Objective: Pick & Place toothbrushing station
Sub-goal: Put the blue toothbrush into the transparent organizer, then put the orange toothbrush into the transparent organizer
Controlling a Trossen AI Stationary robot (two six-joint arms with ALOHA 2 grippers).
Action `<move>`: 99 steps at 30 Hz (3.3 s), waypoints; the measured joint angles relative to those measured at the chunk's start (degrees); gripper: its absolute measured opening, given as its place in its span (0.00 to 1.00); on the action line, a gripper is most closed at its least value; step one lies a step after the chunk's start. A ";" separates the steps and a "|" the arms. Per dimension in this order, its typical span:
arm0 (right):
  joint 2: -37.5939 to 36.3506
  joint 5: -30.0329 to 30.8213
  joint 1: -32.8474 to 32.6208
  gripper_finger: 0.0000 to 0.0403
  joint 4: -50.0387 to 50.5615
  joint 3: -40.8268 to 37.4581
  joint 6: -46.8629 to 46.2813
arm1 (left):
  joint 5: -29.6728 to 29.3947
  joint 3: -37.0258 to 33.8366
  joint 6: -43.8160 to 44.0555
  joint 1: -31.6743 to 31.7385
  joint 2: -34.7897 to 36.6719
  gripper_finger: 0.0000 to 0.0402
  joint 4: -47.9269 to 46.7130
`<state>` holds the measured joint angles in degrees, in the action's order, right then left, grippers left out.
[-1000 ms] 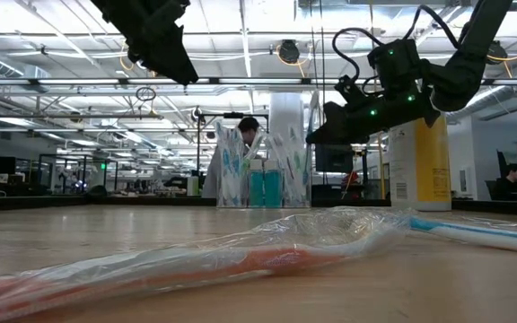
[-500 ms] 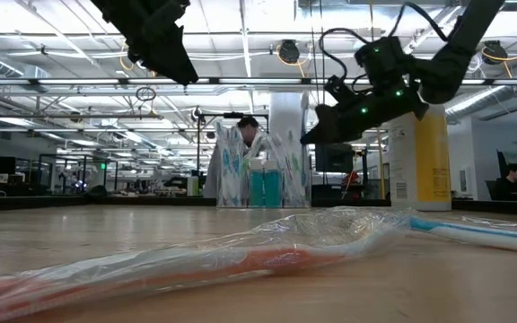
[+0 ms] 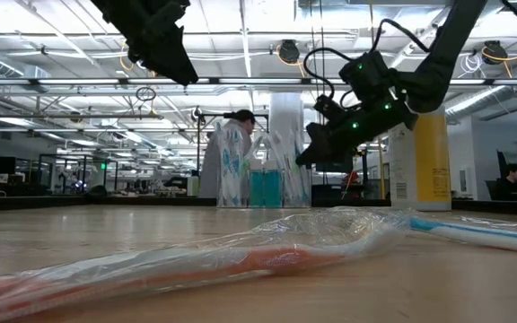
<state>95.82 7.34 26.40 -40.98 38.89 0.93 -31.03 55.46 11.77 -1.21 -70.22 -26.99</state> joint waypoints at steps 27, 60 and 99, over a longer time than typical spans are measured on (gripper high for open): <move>-5.32 0.08 0.01 0.34 -2.58 0.00 -7.45 | 0.57 0.00 9.04 -0.08 0.00 0.54 0.10; -12.05 -0.11 -7.05 0.33 4.18 0.00 -3.28 | 32.61 0.30 2.91 -13.09 -29.14 0.54 53.86; -12.03 0.08 -35.91 0.32 12.59 -6.25 -12.30 | 8.29 19.10 30.64 -30.21 -53.10 0.54 29.85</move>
<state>83.79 7.42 -9.50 -28.38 32.64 -11.37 -22.74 74.56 42.41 -31.42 -123.32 2.86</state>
